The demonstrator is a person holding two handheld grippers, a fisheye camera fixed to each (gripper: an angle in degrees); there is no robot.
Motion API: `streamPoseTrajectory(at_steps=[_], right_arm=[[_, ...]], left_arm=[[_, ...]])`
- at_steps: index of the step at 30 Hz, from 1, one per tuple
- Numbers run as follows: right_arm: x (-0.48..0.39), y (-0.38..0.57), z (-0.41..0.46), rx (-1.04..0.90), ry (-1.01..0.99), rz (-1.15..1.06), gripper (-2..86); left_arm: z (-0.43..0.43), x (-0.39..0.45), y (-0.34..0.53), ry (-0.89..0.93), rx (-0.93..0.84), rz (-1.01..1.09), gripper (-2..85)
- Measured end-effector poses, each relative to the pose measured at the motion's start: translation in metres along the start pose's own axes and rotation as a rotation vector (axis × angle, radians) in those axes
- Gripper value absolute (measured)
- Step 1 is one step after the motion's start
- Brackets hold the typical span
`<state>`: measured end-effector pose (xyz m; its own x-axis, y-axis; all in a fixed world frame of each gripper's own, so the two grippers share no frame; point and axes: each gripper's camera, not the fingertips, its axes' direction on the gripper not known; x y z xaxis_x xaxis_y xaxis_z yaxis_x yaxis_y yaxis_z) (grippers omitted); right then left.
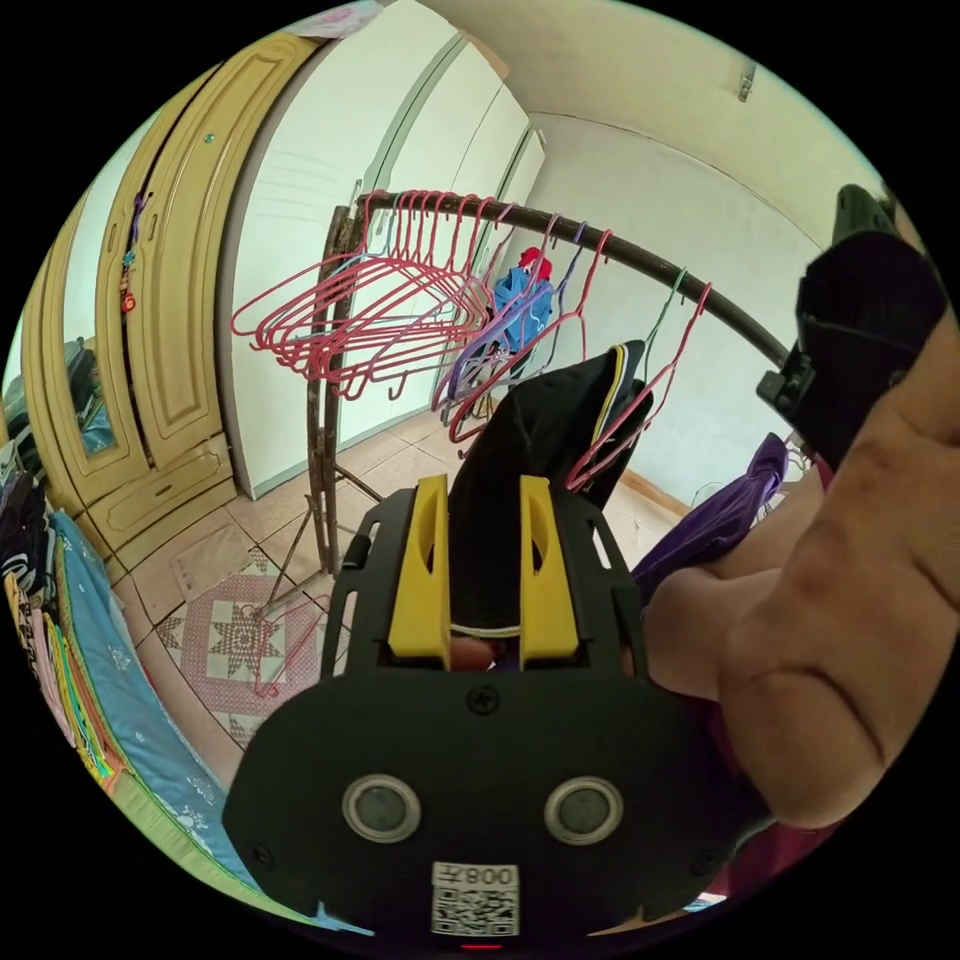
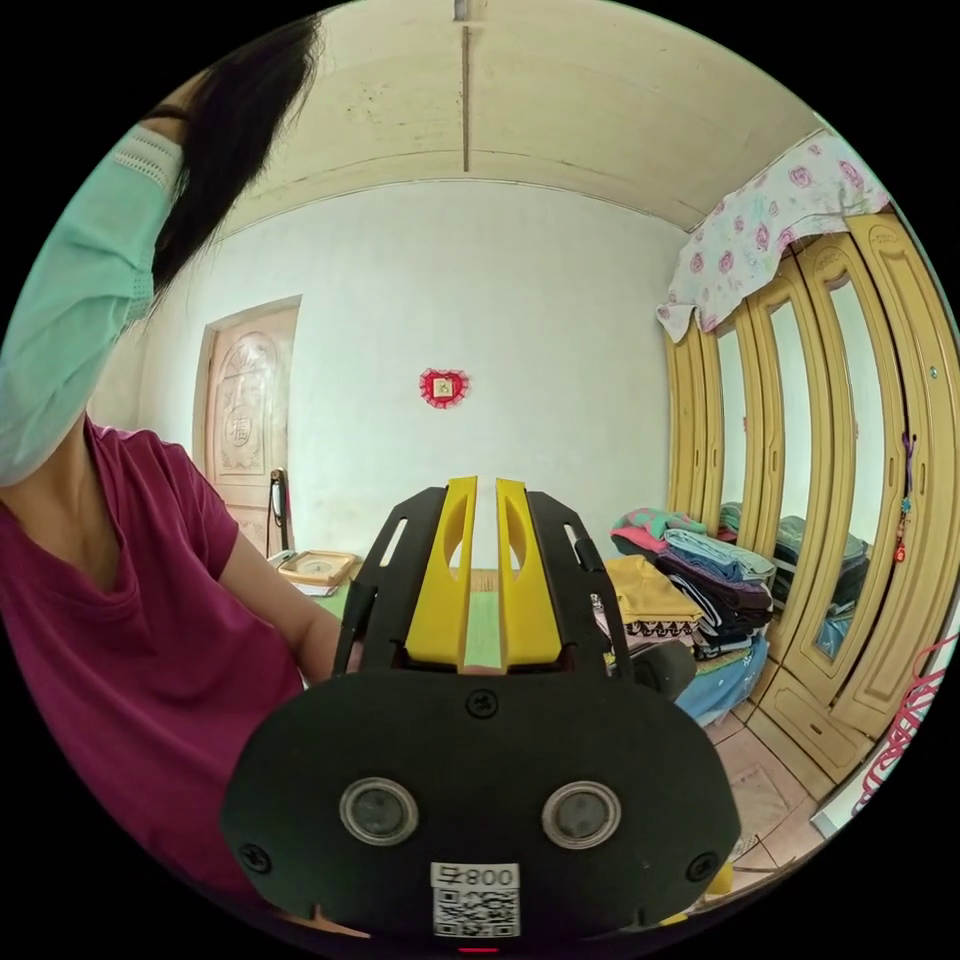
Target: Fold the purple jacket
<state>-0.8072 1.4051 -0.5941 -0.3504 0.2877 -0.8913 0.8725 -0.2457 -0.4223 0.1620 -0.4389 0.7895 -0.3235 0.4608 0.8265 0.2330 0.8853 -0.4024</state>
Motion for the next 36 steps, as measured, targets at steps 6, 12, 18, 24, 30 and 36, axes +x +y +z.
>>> streamPoseTrajectory(at_steps=[6, 12, 18, 24, 30, 36], right_arm=[[0.03, -0.002, 0.0, 0.02, -0.01, 0.006, 2.1], [0.065, 0.006, 0.003, 0.034, -0.061, 0.049, 2.0], [0.091, 0.019, 0.018, 0.027, -0.134, 0.084, 2.1], [0.105, 0.028, 0.026, 0.028, -0.149, 0.084, 2.1], [0.117, 0.039, 0.03, 0.03, -0.155, 0.087, 2.1], [0.128, 0.053, 0.034, 0.035, -0.161, 0.093, 2.0]], left_arm=[[0.0, 0.024, -0.022, 0.017, -0.016, 0.005, 11.0], [-0.006, 0.045, -0.034, 0.018, -0.013, 0.004, 11.0], [-0.01, 0.06, -0.037, 0.055, 0.001, -0.029, 11.0], [-0.008, 0.08, -0.049, 0.07, 0.011, -0.025, 11.3], [0.0, 0.098, -0.067, 0.056, 0.02, -0.029, 11.5], [0.009, 0.114, -0.073, 0.059, 0.026, -0.044, 11.4]])
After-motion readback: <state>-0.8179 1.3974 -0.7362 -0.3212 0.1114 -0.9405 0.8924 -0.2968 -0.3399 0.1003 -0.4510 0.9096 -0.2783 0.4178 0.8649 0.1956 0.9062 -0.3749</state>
